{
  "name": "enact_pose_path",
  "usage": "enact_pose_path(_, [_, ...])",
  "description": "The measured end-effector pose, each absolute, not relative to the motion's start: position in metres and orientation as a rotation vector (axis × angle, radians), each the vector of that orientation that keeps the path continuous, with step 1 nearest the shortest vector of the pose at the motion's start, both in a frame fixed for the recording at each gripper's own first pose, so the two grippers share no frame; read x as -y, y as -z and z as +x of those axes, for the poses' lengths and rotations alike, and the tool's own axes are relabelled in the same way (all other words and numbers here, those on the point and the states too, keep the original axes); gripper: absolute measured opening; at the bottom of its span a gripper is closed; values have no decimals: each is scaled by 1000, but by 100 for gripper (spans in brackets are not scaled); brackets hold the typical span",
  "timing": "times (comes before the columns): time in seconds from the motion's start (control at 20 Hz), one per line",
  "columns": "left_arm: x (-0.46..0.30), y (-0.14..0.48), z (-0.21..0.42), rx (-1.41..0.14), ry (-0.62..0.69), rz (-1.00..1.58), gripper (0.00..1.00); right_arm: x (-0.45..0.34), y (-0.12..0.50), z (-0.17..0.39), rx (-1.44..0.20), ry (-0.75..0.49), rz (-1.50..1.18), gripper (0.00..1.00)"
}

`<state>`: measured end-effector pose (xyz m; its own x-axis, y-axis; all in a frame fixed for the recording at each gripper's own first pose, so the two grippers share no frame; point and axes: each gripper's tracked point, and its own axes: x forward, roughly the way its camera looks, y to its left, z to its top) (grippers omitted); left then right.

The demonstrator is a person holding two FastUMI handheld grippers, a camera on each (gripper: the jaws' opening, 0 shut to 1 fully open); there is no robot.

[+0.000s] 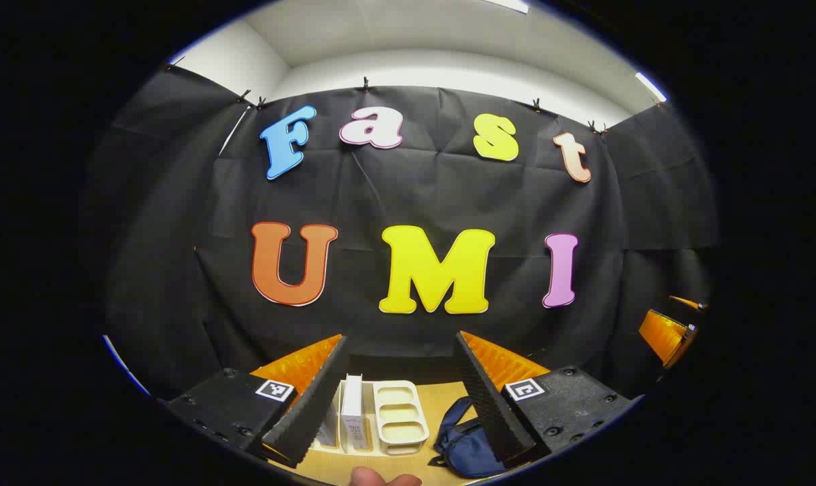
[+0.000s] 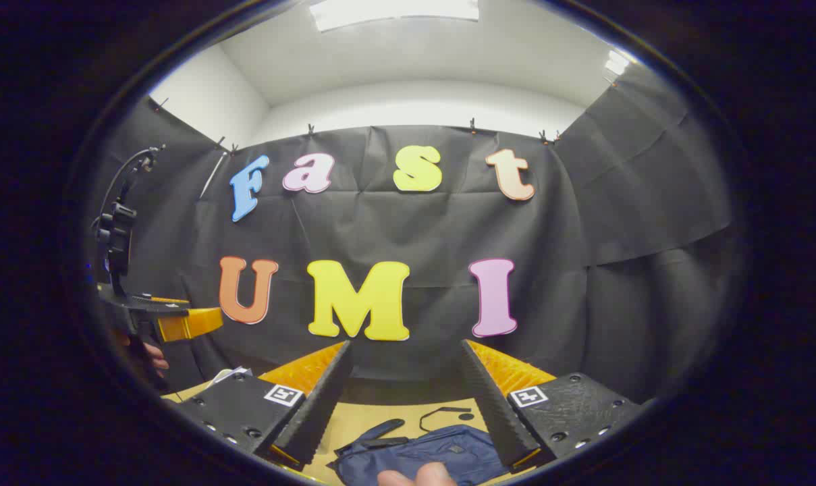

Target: Open the schoolbag, grab two books from the bookshelf and put them into the schoolbag.

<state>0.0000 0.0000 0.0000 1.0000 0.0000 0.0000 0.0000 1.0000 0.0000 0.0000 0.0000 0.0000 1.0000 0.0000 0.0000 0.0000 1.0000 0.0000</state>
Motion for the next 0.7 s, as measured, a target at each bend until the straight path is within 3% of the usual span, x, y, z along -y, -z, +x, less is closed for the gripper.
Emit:
enact_pose_path(0.4, [-7, 27, 6, -63, -39, -74, 98, -7, 5, 12, -16, -17, 5, 95])
enact_pose_path(0.7, [-16, 22, 12, -17, -70, -111, 95, -8, 11, 20, -31, -21, 5, 95])
